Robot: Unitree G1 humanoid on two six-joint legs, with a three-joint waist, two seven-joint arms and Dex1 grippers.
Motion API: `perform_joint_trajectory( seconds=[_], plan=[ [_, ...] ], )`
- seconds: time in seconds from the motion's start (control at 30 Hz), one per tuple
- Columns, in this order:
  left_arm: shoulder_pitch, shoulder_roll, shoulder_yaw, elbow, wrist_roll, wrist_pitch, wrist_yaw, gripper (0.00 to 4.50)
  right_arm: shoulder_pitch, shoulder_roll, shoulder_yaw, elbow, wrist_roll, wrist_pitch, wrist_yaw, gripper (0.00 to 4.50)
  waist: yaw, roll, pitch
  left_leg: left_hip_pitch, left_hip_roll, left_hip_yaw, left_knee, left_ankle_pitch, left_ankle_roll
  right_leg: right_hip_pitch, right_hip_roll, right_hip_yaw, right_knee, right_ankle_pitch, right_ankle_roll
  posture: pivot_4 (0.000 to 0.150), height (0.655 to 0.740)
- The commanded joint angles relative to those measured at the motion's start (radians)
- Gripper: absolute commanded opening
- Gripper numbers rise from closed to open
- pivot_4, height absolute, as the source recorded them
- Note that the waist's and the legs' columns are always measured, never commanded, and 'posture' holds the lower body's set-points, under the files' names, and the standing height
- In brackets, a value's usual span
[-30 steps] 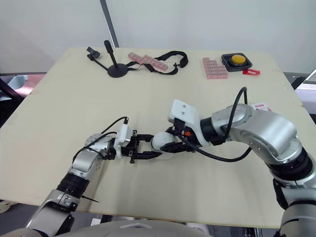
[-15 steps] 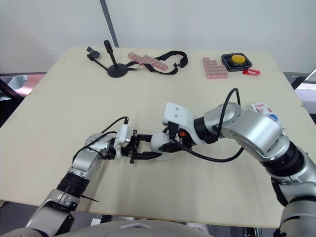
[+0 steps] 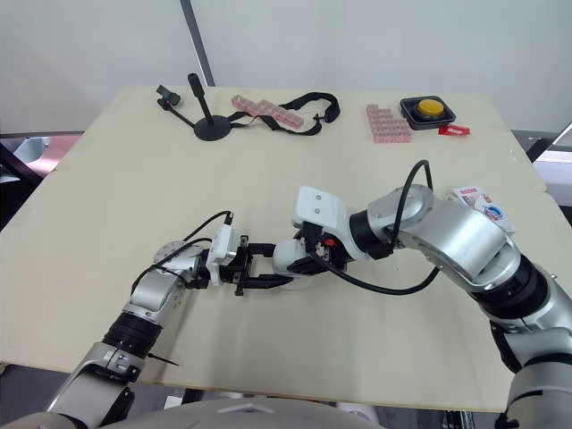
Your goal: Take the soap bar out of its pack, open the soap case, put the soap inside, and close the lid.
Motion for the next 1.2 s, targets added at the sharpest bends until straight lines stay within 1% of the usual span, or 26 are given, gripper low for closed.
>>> perform_joint_trajectory(
  seconds=[0.03, 0.57, 0.97, 1.03, 1.17, 1.2],
  plan=[
    [-0.001, 0.006, 0.003, -0.02, 0.001, -0.001, 0.006, 1.89, 0.007, -0.004, 0.014, -0.003, 0.003, 0.019, 0.015, 1.96, 0.0, 0.0, 0.0, 0.0, 0.0, 0.0, 0.0, 0.0, 0.0, 0.0, 0.0, 0.0, 0.0, 0.0, 0.0, 0.15, 0.74],
    [-0.001, 0.007, 0.002, -0.025, 0.0, 0.005, 0.005, 1.89, -0.001, 0.017, 0.035, 0.004, -0.015, 0.009, 0.032, 1.96, 0.0, 0.0, 0.0, 0.0, 0.0, 0.0, 0.0, 0.0, 0.0, 0.0, 0.0, 0.0, 0.0, 0.0, 0.0, 0.15, 0.74],
    [0.007, 0.008, -0.001, -0.035, 0.003, 0.003, 0.009, 1.89, 0.012, 0.006, 0.041, 0.009, -0.025, 0.017, 0.045, 1.96, -0.002, 0.0, -0.001, 0.001, 0.0, 0.0, 0.0, 0.0, 0.0, 0.001, 0.0, 0.0, 0.0, 0.0, 0.0, 0.15, 0.74],
    [0.008, 0.008, -0.002, -0.036, 0.004, 0.003, 0.01, 1.89, 0.015, 0.01, 0.036, 0.01, -0.019, 0.022, 0.046, 3.01, -0.001, -0.001, -0.001, 0.001, 0.0, 0.0, 0.0, 0.0, 0.0, 0.001, 0.0, 0.0, 0.0, 0.0, 0.0, 0.15, 0.74],
    [0.01, 0.009, -0.003, -0.039, 0.004, 0.004, 0.011, 1.89, 0.018, 0.012, 0.029, 0.01, -0.019, 0.02, 0.051, 4.27, 0.0, -0.001, 0.0, 0.0, 0.0, 0.0, 0.0, 0.0, 0.0, 0.0, 0.0, 0.0, 0.0, 0.0, 0.0, 0.15, 0.74],
    [0.011, 0.009, -0.003, -0.04, 0.003, 0.005, 0.011, 1.89, 0.019, 0.013, 0.027, 0.011, -0.022, 0.016, 0.05, 4.48, 0.0, 0.0, 0.0, 0.0, 0.0, 0.0, 0.0, 0.0, 0.0, 0.0, 0.0, 0.0, 0.0, 0.0, 0.0, 0.15, 0.74]
  ],
)
